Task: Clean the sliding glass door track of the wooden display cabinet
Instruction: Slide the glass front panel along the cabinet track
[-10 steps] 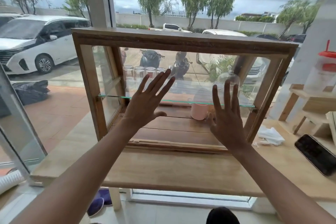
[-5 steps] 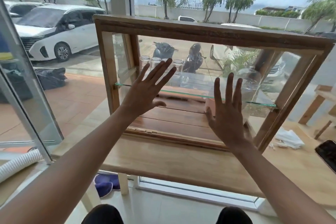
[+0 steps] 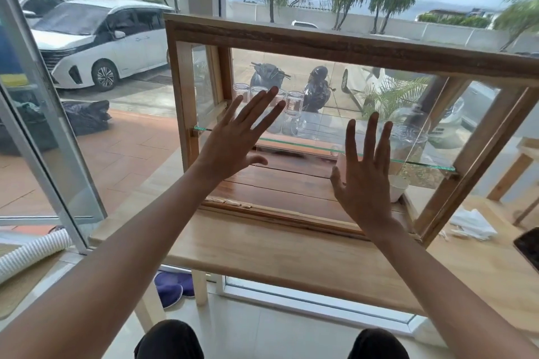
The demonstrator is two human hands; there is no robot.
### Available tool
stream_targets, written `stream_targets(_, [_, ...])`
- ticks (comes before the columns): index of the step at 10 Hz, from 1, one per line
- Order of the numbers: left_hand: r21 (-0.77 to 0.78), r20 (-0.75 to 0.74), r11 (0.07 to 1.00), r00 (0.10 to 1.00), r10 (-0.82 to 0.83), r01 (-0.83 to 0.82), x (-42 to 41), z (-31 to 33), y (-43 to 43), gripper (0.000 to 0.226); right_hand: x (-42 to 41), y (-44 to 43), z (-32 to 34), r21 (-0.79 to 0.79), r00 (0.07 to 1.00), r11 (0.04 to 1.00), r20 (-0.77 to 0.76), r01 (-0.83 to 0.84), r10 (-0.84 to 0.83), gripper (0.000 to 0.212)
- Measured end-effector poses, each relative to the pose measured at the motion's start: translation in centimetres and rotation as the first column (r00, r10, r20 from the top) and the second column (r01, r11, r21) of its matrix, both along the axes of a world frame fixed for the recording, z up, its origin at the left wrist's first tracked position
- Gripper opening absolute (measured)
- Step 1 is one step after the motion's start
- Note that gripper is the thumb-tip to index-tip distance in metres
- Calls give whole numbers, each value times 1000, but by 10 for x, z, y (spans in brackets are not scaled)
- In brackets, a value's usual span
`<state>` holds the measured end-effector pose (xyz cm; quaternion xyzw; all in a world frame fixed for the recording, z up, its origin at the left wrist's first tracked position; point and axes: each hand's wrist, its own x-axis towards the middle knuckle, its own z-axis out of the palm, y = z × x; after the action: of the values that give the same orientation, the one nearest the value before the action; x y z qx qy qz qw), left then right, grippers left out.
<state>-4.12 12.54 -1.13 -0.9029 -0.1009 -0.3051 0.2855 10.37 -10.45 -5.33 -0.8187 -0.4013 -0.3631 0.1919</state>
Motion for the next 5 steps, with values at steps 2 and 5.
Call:
stream_targets(2, [-2,0,1000,1000,4,-4,-2,0,0,124,-2,3,1,3,1000,1000,2,0,0,87])
stream_targets(5, [24,3,999,1000,23,-23,-6,1,4,124,-6,7,1,-1,1000,1000,4,-9,9,88])
